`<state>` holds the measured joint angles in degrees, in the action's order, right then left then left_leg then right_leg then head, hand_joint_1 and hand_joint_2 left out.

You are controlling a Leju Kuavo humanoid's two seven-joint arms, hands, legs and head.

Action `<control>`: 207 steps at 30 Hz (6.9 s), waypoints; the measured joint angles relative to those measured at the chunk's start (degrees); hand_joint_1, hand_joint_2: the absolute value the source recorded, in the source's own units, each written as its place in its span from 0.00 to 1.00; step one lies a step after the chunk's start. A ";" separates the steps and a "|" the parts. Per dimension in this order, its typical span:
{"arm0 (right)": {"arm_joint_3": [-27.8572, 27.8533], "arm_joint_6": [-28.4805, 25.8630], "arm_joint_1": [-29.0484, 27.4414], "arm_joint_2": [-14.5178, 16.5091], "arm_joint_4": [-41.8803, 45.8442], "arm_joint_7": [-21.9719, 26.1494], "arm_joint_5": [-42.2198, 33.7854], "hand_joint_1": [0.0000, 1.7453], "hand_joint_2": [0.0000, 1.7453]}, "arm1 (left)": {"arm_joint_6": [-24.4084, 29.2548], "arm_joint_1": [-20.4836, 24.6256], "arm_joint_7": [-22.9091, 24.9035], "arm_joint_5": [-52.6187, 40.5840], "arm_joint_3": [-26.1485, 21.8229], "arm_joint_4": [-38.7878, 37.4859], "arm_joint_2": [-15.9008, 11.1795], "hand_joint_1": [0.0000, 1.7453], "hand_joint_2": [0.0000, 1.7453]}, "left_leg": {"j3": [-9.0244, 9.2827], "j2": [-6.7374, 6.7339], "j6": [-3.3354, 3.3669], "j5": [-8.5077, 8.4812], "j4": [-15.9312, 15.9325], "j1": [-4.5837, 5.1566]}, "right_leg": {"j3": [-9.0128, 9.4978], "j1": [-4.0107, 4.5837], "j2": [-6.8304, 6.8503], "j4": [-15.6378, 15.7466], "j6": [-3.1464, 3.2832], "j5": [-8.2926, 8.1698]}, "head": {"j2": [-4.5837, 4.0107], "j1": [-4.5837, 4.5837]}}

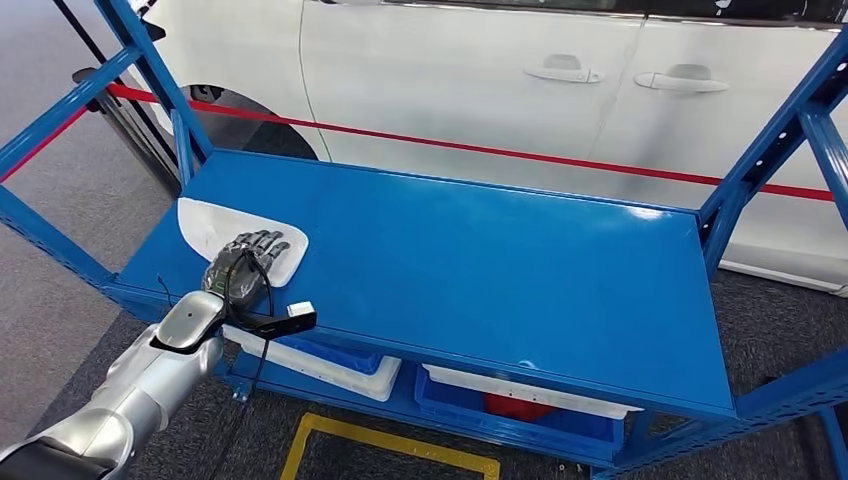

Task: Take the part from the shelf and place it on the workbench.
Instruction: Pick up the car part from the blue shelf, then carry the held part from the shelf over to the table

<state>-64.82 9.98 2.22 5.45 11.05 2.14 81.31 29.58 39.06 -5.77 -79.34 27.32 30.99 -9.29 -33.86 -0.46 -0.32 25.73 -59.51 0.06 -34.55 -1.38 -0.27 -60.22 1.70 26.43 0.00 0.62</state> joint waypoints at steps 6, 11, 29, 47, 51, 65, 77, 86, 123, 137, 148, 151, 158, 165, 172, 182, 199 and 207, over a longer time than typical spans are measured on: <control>-0.01 0.01 -0.18 0.01 0.01 0.00 0.03 0.00 0.00 | -0.15 -1.02 -0.24 -0.09 -0.08 -0.13 0.25 1.00 1.00 | -6.94 0.03 -1.01 7.12 -15.37 -0.45 | -0.66 0.23 -0.05 0.02 0.71 -0.35 | 0.00 0.23; -0.02 -0.01 -0.07 0.34 0.02 0.26 0.05 0.00 0.00 | -0.93 -0.69 -0.51 -0.31 -0.25 0.01 0.41 1.00 1.00 | 0.92 -0.07 1.58 0.16 0.43 0.33 | -0.21 0.56 -0.01 0.39 0.32 -0.52 | 0.00 0.09; -0.07 -0.52 -0.11 0.76 0.02 0.52 0.31 0.00 0.00 | 1.46 -3.56 -2.77 0.84 -1.95 4.65 1.09 1.00 1.00 | 0.98 -0.09 0.42 0.26 0.70 0.14 | -0.74 0.13 -0.04 -0.68 -0.42 0.27 | 0.00 -0.21; -1.21 -1.68 -0.15 1.95 0.08 0.96 -0.80 0.00 0.00 | -3.55 -18.52 -16.63 33.56 -5.51 40.36 2.79 1.00 1.00 | 2.05 -0.39 3.06 -1.57 3.98 0.57 | -0.49 0.51 -0.15 -1.41 -0.77 1.80 | 0.00 0.14; -2.40 -2.19 -0.33 2.15 0.08 0.96 -2.10 0.00 0.00 | -20.45 -26.77 -22.36 59.36 -6.17 59.29 5.34 1.00 1.00 | 2.42 -0.51 2.94 -1.52 4.29 0.38 | -6.03 0.42 -0.03 -13.10 -1.48 7.63 | 0.00 -0.20; -4.37 -3.10 0.21 2.79 0.25 2.00 -2.95 0.00 0.00 | -49.61 -38.11 -28.88 92.44 -6.93 84.24 9.37 1.00 1.00 | -4.11 -0.03 -0.63 8.37 -12.45 -0.31 | -0.34 -0.21 -0.01 -1.26 0.22 1.42 | 0.00 0.15; -4.63 -3.08 0.61 3.26 0.33 2.09 -2.95 0.00 0.00 | -50.03 -38.89 -28.87 92.56 -7.28 86.71 10.14 1.00 1.00 | 3.15 -0.21 3.19 0.17 3.06 0.81 | 0.31 0.11 0.40 -0.54 -1.38 1.32 | 0.00 0.03; -5.10 -3.17 0.56 2.81 0.40 2.13 -2.95 0.00 0.00 | -50.86 -39.20 -28.84 93.14 -7.30 86.82 10.48 1.00 1.00 | 2.48 -0.23 2.29 0.23 2.07 0.57 | -0.94 -0.02 0.44 -3.16 -2.01 1.67 | 0.00 -0.37; -5.72 -2.31 1.80 -4.78 1.25 1.45 -1.44 0.00 0.00 | -67.19 -37.20 -32.66 92.08 -4.77 76.96 13.06 1.00 1.00 | -0.11 3.99 0.76 1.65 -1.70 0.40 | 1.57 -0.30 -0.08 -0.03 -0.46 1.52 | 0.00 0.41; -4.55 -1.91 2.03 -4.30 1.17 0.86 -0.11 0.00 0.00 | -65.59 -34.20 -32.05 91.50 -2.31 77.03 12.88 1.00 1.00 | 1.93 -3.24 2.70 0.58 1.80 1.23 | 2.44 0.00 7.55 1.16 -1.44 1.23 | 0.00 0.98; -3.13 -1.85 1.79 -4.32 1.13 1.01 1.29 0.00 0.00 | -64.75 -32.04 -31.22 89.75 -0.27 76.92 12.85 1.00 1.00 | 2.36 3.37 3.29 -1.42 3.41 0.46 | -4.27 -0.05 0.26 -11.84 -2.35 5.72 | 0.00 0.19; -2.91 -1.91 1.87 -4.51 1.13 1.10 1.27 0.00 0.00 | -65.14 -30.84 -31.07 89.64 0.53 76.33 12.86 1.00 1.00 | 1.94 4.60 2.69 -0.90 2.41 0.44 | -1.43 -0.20 -0.61 -5.62 -2.24 2.56 | 0.00 0.17; -2.61 -2.67 2.28 -4.83 1.17 1.74 0.10 0.00 0.00 | -66.21 -25.90 -30.16 90.00 3.47 72.83 12.87 1.00 1.00 | -4.08 1.55 0.12 5.20 -9.28 0.18 | 1.35 -0.31 1.06 0.50 -0.36 0.70 | 0.00 0.92; -2.63 -2.82 2.29 -4.74 1.13 1.84 -0.21 0.00 0.00 | -65.71 -24.75 -29.40 89.96 4.32 71.12 12.88 1.00 1.00 | -1.19 -3.10 2.07 -0.01 -2.10 0.79 | 2.24 0.47 5.36 0.71 -0.45 1.34 | 0.00 0.87; -2.63 -2.87 2.51 -4.66 1.10 1.89 -0.48 0.00 0.00 | -65.55 -23.98 -29.58 90.48 4.79 70.62 13.08 1.00 1.00 | 1.70 -0.83 3.73 -2.34 4.06 0.69 | 1.88 0.26 3.37 -2.19 -2.20 3.89 | 0.00 0.69; -2.61 -2.79 2.46 -4.63 1.07 2.26 0.10 0.00 0.00 | -63.56 -23.74 -29.21 89.59 6.11 69.88 13.19 1.00 1.00 | 0.39 6.30 2.27 -0.75 0.88 0.86 | 0.52 -0.34 -3.26 0.27 -2.41 0.04 | 0.00 0.44; -2.24 -2.82 2.74 -4.22 1.04 3.21 0.70 0.00 0.00 | -62.66 -23.66 -32.78 86.18 6.57 70.60 12.70 1.00 1.00 | -0.72 -2.60 2.99 -1.21 1.11 1.71 | 3.41 0.58 7.60 1.48 -1.44 1.78 | 0.00 1.06; -1.87 -2.69 2.66 -4.22 1.00 4.03 0.96 0.00 0.00 | -62.73 -23.82 -32.89 85.03 7.15 68.10 12.85 1.00 1.00 | 0.96 3.12 3.80 -2.46 3.28 0.77 | -4.43 0.29 0.45 -12.74 -2.58 7.18 | 0.00 0.55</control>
<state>-66.69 7.29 4.88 1.23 12.05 6.17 82.26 -33.15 15.24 -38.66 5.69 34.47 99.09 3.56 -32.90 2.66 3.48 23.26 -56.24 0.83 -38.99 -1.09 0.18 -72.95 -0.88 33.60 0.00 1.16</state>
